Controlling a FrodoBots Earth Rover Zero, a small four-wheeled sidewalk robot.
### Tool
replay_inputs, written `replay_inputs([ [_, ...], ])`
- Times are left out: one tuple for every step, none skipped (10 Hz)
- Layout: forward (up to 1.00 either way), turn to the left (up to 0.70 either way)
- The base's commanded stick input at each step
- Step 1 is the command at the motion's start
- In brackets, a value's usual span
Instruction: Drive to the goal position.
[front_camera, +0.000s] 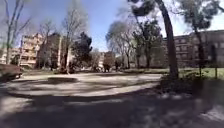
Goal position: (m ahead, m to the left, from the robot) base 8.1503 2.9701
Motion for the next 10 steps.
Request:
replay_inputs([
  [0.85, 0.00],
  [0.85, 0.00],
  [0.85, 0.00],
  [0.85, 0.00],
  [0.85, 0.00],
  [0.85, 0.00],
  [0.85, 0.00],
  [0.85, 0.00],
  [0.85, 0.00],
  [0.85, 0.00],
])
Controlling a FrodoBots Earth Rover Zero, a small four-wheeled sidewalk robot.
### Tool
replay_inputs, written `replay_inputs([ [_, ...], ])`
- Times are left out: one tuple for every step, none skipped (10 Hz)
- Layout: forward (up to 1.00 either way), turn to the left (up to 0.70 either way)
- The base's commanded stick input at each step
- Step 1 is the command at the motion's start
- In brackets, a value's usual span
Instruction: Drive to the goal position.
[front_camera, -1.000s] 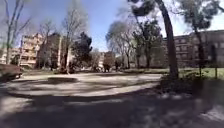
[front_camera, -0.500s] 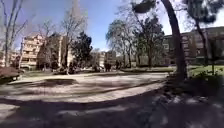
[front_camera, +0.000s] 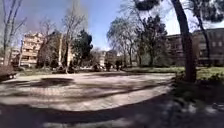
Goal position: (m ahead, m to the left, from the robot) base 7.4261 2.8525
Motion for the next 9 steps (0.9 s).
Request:
replay_inputs([
  [0.85, 0.00],
  [0.85, 0.00],
  [0.85, 0.00],
  [0.85, 0.00],
  [0.85, 0.00],
  [0.85, 0.00],
  [0.85, 0.00],
  [0.85, 0.00],
  [0.85, 0.00],
])
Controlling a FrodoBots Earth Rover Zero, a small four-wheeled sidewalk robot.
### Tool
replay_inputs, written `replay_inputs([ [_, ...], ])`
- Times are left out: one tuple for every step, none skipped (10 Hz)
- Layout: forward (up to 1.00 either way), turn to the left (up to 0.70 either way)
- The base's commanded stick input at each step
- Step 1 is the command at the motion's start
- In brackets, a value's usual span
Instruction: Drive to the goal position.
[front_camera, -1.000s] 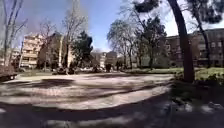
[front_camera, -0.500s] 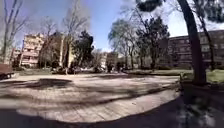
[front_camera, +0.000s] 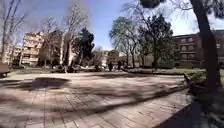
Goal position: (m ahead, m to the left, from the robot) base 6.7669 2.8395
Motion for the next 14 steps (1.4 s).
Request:
replay_inputs([
  [0.85, 0.00],
  [0.85, 0.00],
  [0.85, 0.00],
  [0.85, 0.00],
  [0.85, 0.00],
  [0.85, 0.00],
  [0.85, 0.00],
  [0.85, 0.00],
  [0.85, 0.00],
  [0.85, 0.00],
  [0.85, 0.00],
  [0.85, 0.00],
  [0.85, 0.00],
  [0.85, 0.00],
])
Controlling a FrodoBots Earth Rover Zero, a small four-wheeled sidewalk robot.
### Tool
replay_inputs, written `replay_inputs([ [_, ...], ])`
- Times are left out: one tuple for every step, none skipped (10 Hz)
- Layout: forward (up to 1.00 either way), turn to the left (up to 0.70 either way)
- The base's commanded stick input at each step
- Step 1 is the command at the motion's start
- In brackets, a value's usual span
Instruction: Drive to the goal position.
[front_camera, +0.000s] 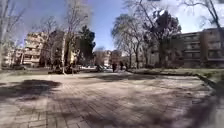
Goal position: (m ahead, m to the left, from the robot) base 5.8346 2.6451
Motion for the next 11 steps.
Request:
replay_inputs([
  [0.85, 0.00],
  [0.85, 0.00],
  [0.85, 0.00],
  [0.85, 0.00],
  [0.85, 0.00],
  [0.85, 0.00],
  [0.85, 0.00],
  [0.85, 0.00],
  [0.85, 0.00],
  [0.85, 0.00],
  [0.85, 0.00],
])
